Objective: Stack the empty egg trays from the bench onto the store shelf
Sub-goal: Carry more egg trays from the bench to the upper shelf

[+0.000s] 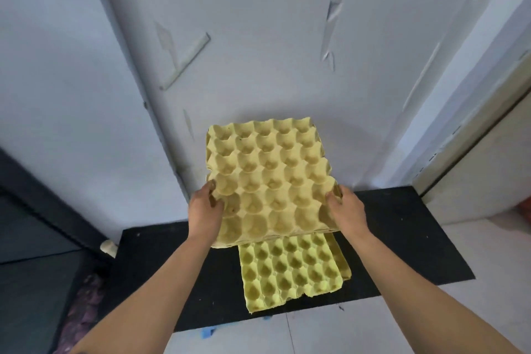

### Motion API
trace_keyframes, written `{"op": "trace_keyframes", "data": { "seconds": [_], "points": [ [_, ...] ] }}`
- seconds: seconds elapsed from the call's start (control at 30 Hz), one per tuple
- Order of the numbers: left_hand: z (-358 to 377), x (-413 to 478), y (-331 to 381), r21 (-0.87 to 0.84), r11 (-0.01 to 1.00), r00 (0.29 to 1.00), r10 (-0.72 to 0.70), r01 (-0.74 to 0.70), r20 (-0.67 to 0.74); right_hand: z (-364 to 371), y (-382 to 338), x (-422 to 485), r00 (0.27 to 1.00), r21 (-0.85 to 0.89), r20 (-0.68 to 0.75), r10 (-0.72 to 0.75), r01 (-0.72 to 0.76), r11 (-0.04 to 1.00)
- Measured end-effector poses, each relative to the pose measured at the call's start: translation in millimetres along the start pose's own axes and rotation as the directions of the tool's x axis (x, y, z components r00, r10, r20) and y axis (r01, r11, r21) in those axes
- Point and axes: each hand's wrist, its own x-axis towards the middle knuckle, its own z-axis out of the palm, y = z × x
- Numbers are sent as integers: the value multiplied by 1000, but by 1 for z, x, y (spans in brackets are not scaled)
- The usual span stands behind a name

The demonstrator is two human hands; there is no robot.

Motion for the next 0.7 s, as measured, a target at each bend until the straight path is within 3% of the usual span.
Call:
{"op": "trace_keyframes", "data": {
  "seconds": [0.23, 0.4, 0.47, 0.57, 0.7],
  "points": [
    [-94, -33, 34, -86, 993, 965, 53, -78, -257, -14, -83, -24, 969, 212, 95, -227, 204, 956],
    [-156, -82, 49, -3, 989, 934, 137, -147, -331, -16, -133, -58, 933, 454, 17, -360, 314, 834],
    [-182, -106, 51, 50, 984, 914, 178, -172, -363, -18, -152, -79, 894, 518, -2, -448, 384, 764],
    [-223, -144, 53, 162, 970, 875, 234, -181, -424, -17, -181, -115, 860, 639, 33, -510, 374, 672],
    [-276, -200, 56, 479, 876, 730, 369, -65, -576, -6, -224, -163, 795, 755, 72, -602, 351, 554]
  ]
}}
